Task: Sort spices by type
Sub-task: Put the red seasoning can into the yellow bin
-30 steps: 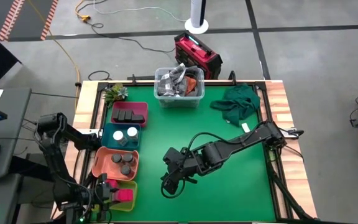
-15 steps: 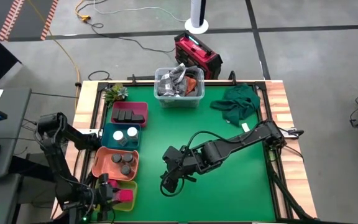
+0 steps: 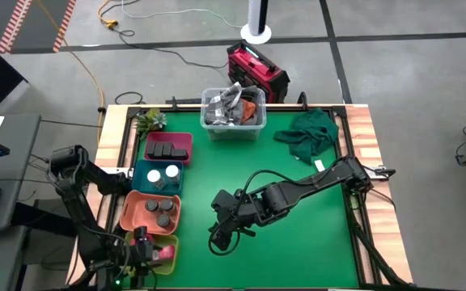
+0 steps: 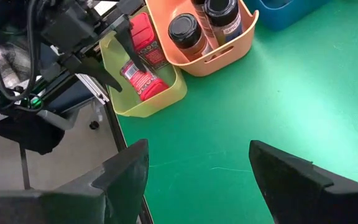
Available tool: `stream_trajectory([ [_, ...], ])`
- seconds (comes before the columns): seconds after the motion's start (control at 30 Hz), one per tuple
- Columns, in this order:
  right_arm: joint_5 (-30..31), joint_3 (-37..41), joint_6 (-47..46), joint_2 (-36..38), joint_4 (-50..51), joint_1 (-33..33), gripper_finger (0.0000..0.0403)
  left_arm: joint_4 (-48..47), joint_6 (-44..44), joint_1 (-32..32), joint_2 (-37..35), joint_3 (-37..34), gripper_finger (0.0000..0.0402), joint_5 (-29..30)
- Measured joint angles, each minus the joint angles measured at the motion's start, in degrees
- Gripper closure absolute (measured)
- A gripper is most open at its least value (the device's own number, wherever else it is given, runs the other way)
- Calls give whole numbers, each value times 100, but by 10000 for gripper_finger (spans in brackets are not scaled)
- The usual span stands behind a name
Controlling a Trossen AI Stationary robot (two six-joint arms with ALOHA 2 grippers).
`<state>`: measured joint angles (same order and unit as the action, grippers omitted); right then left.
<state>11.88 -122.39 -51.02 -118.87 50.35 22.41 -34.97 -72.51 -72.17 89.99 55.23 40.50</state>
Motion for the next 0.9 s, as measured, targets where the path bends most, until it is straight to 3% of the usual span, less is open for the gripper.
stream_trajectory([
  [0.47, -2, 0, 23, 0, -12, 0, 101, -8, -182, 747, -489, 21, 174, -791],
  [0.9, -3, 0, 138, 0, -11, 0, 101, 191, 1173, 1946, -634, 32, 174, -2862],
])
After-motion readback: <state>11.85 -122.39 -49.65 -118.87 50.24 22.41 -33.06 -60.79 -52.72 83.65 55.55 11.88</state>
